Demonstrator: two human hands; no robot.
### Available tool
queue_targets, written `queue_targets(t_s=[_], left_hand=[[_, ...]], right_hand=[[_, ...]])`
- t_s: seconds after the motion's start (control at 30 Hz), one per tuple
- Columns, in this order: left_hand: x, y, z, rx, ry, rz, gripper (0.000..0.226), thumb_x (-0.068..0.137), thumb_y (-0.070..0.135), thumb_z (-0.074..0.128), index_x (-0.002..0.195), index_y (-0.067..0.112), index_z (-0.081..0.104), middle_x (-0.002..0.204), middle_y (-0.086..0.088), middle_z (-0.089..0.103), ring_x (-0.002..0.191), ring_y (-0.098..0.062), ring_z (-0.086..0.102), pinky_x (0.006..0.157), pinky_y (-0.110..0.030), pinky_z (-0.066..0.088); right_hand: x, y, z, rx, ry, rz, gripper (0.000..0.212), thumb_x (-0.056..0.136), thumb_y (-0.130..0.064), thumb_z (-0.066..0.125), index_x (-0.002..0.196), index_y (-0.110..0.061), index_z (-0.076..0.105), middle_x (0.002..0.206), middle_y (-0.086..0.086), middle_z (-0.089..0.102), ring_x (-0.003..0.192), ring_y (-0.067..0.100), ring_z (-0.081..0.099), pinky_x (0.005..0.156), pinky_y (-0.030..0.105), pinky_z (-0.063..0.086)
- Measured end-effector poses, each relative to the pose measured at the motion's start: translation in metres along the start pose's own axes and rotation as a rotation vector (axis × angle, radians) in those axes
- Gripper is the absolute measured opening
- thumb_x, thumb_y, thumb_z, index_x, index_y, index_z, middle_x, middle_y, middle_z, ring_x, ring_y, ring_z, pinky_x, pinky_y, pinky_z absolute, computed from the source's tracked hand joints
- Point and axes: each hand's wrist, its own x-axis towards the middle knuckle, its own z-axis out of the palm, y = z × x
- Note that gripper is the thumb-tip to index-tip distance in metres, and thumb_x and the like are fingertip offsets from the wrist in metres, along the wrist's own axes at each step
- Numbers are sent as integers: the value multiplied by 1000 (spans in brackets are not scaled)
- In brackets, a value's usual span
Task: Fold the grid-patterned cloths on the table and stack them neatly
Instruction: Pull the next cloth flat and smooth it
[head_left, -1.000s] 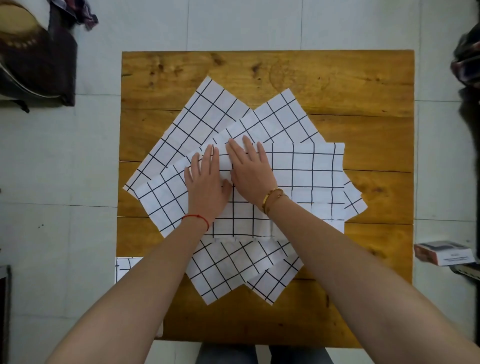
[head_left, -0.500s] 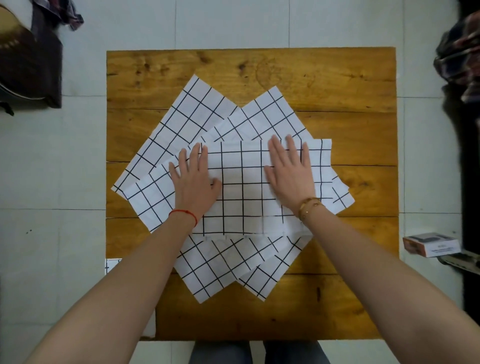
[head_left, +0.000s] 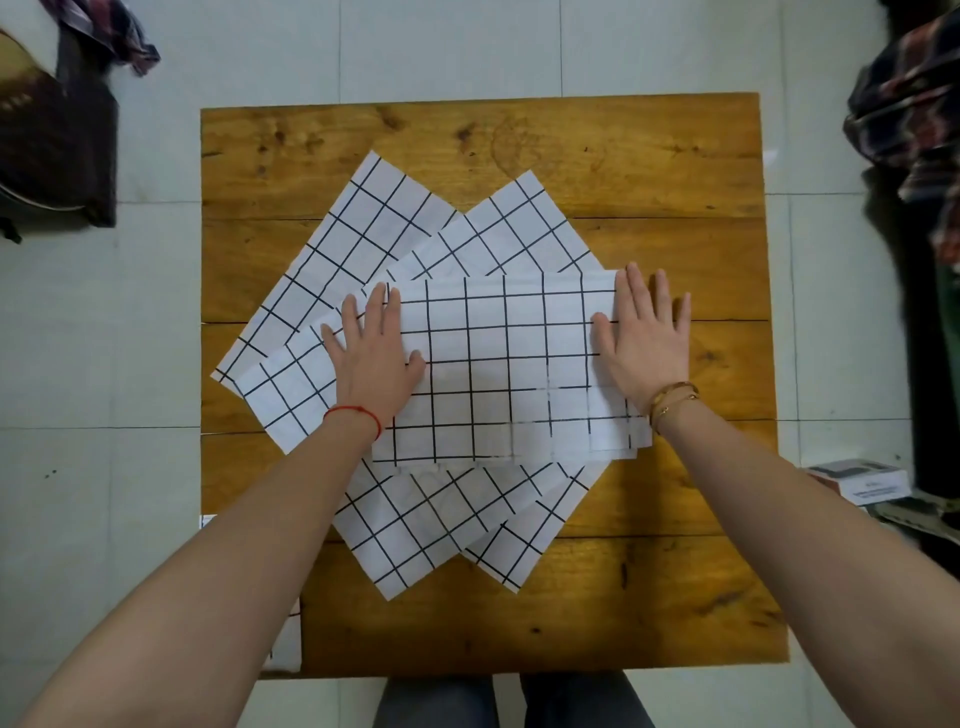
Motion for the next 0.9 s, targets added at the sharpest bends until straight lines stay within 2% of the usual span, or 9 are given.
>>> queue_targets(t_s=[0.13, 0.2, 0.3, 0.4, 0.5, 0.57, 0.67, 0.8, 0.9], left_hand=[[0, -4, -4, 15, -54, 28, 79, 90, 37, 54, 152, 14, 11, 160, -2, 9, 144, -36, 10, 108, -64, 22], [-2, -5, -6, -68, -43, 36, 81, 89, 33, 57, 153, 16, 10, 161, -3, 8, 145, -34, 10, 110, -61, 23], [-14, -3, -9, -242, 127, 9, 65, 85, 22, 60, 144, 14, 33, 150, -9, 32, 133, -32, 30, 105, -50, 36], [-34, 3, -7, -421, 274, -210, 39, 84, 21, 60, 121, 10, 50, 119, -11, 50, 111, -29, 45, 90, -44, 45], [-50, 10, -3, -571, 220, -466, 37, 86, 27, 62, 117, 8, 52, 114, -12, 52, 111, -29, 46, 90, -42, 41], [-56, 13, -2, -575, 163, -551, 39, 87, 29, 62, 117, 7, 51, 118, -13, 51, 116, -30, 45, 92, -43, 39], [-56, 14, -2, -588, 86, -618, 42, 87, 32, 61, 118, 6, 52, 123, -15, 50, 119, -32, 43, 94, -46, 38], [-49, 11, -1, -616, -1, -677, 47, 86, 35, 61, 120, 2, 55, 128, -17, 47, 121, -35, 42, 96, -48, 39], [-45, 9, -1, -688, -36, -698, 52, 82, 36, 60, 113, -7, 60, 122, -25, 52, 113, -40, 46, 90, -52, 46]], right_hand=[[3, 4, 0, 73, -6, 61, 66, 97, -47, 22, 153, -15, 14, 161, 0, 10, 148, 28, 2, 118, 54, 0], [3, 5, -2, 85, -13, 62, 65, 98, -45, 29, 153, -14, 15, 161, 1, 10, 148, 29, 1, 118, 55, 0], [0, 0, -8, 75, 17, 7, 66, 97, -43, 36, 152, -11, 17, 161, 4, 12, 148, 29, 3, 118, 53, 1], [-11, -14, -9, 35, 45, -164, 66, 95, -39, 44, 150, -11, 22, 159, 6, 19, 147, 31, 9, 118, 53, 4], [-23, -35, -3, 21, 8, -302, 69, 93, -36, 51, 150, -11, 22, 158, 5, 21, 147, 30, 10, 119, 52, 6], [-30, -49, 2, 1, -29, -372, 71, 92, -37, 53, 151, -12, 20, 159, 4, 20, 147, 30, 9, 119, 52, 8], [-38, -64, 8, -47, -70, -445, 74, 92, -36, 54, 151, -11, 19, 159, 5, 20, 147, 30, 13, 119, 51, 12], [-42, -72, 16, -84, -102, -418, 77, 90, -35, 58, 152, -11, 17, 158, 5, 21, 144, 31, 19, 118, 49, 16], [-41, -71, 18, -70, -111, -411, 78, 91, -37, 57, 152, -11, 17, 158, 5, 20, 144, 31, 18, 118, 48, 16]])
